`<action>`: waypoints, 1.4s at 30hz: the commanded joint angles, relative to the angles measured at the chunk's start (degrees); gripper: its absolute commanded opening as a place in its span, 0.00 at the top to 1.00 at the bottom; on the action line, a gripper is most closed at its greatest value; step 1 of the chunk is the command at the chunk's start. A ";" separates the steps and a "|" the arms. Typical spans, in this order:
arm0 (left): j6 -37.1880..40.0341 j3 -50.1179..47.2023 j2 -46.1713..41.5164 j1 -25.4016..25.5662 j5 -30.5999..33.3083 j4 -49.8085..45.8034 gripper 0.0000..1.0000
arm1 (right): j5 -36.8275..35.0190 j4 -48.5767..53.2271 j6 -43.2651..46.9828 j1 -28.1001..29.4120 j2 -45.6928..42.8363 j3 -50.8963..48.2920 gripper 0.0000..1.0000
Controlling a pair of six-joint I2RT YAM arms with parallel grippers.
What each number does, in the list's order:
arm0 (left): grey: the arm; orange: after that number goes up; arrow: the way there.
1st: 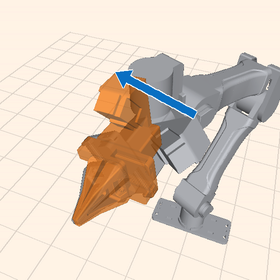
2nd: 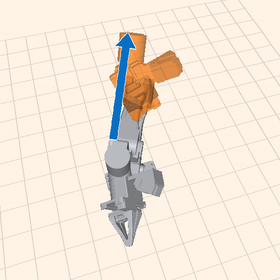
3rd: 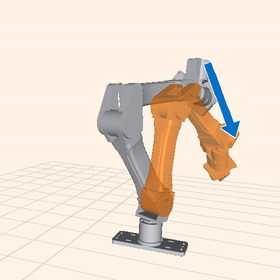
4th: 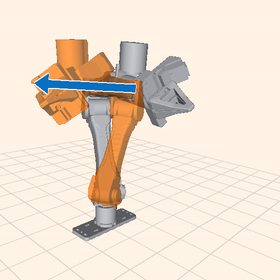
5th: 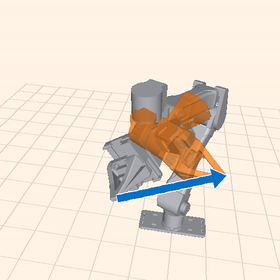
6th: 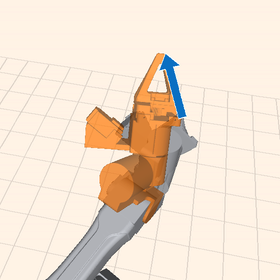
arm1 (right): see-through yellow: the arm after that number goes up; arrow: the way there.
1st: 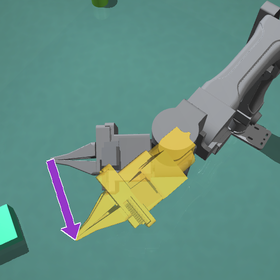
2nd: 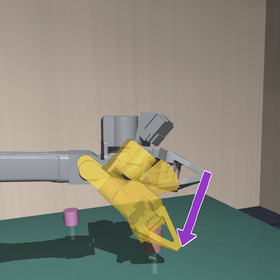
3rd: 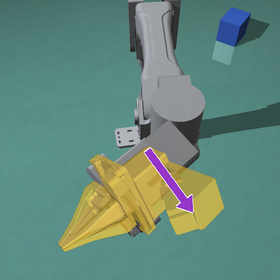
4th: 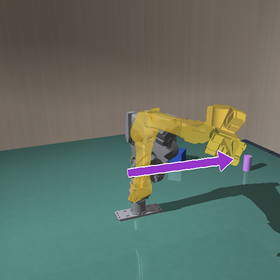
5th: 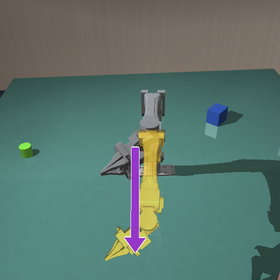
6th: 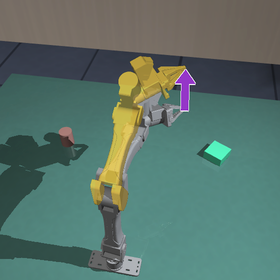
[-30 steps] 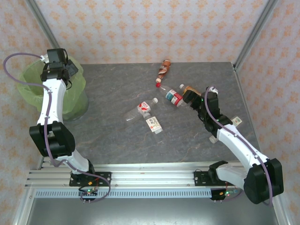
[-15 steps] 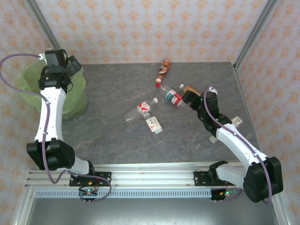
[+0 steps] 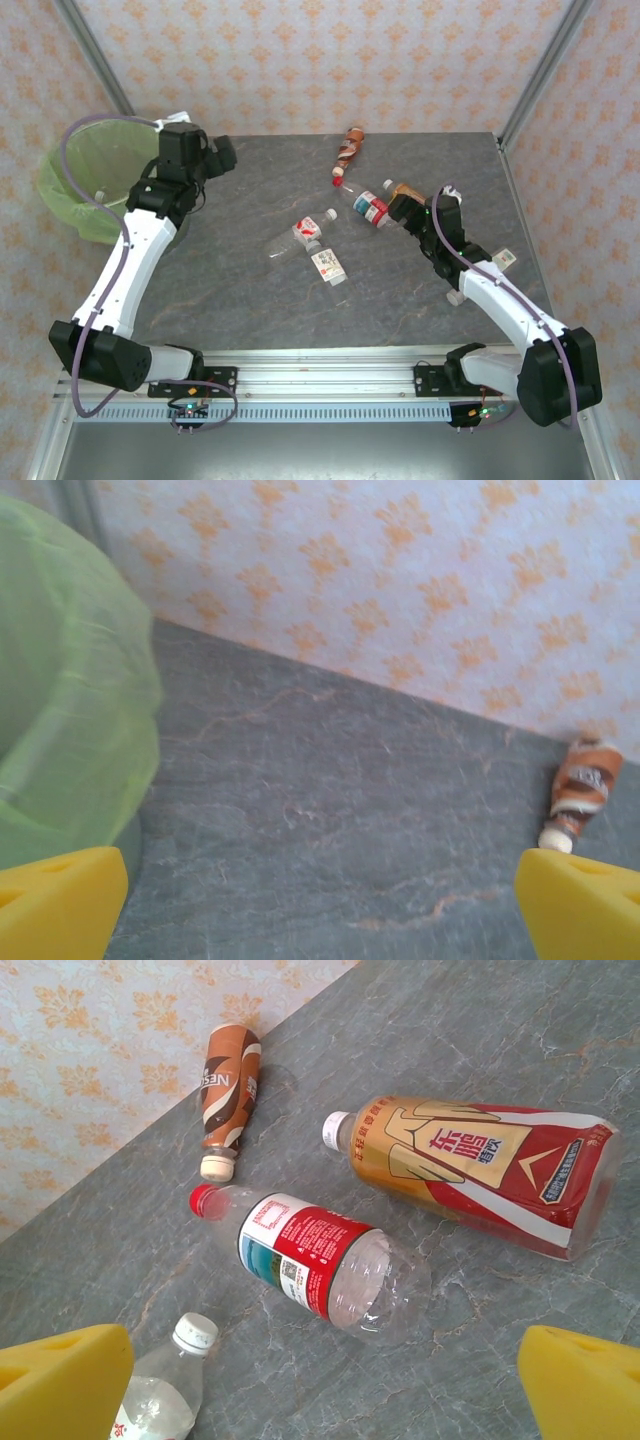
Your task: Put the plastic bottles in the bin
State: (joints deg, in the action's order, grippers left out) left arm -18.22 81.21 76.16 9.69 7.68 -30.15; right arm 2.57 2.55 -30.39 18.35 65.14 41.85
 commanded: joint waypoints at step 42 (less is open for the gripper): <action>33.18 1.12 30.96 17.73 -15.62 -7.34 0.00 | 19.34 -2.90 10.85 0.18 -0.11 -4.11 0.01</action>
State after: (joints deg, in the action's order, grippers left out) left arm 13.10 80.62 105.93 27.29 -9.39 -35.11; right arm 16.62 1.89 -23.64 18.35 65.32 38.39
